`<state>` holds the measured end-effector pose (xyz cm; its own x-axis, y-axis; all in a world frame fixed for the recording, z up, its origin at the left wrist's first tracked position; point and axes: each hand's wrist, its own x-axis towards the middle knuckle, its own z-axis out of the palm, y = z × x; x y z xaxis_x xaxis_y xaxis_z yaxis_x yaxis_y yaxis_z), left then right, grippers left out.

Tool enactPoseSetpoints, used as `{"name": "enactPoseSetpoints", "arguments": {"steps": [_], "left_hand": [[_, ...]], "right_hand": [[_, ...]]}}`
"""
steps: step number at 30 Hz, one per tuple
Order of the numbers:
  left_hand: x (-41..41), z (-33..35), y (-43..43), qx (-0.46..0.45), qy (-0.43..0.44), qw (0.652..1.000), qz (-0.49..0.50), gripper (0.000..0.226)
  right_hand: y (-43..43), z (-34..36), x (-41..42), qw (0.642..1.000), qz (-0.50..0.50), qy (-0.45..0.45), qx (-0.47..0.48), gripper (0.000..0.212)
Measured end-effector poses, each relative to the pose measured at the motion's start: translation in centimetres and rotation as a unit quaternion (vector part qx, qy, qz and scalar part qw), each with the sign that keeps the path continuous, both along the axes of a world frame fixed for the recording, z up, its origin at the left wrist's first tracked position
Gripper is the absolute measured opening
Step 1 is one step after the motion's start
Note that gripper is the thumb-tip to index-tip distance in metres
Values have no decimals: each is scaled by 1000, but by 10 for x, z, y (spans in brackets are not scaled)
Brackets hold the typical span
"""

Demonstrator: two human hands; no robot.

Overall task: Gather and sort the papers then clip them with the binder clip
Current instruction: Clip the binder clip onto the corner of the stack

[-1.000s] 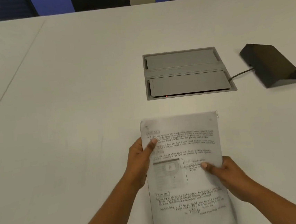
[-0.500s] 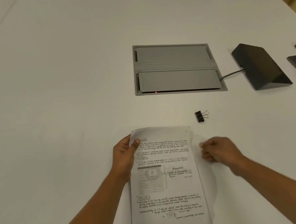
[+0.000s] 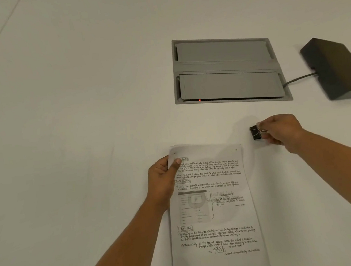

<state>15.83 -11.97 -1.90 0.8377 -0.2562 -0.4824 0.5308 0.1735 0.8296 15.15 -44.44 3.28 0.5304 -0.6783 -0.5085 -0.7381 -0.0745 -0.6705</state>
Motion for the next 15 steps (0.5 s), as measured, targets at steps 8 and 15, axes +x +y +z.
{"name": "enactPoseSetpoints", "arguments": {"steps": [8, 15], "left_hand": [[-1, -2, -1, 23, -19, 1000, 3, 17], [-1, -1, -4, 30, -23, 999, 3, 15]], "right_hand": [[3, 8, 3, 999, 27, 14, 22, 13], [0, 11, 0, 992, 76, 101, -6, 9]]}}
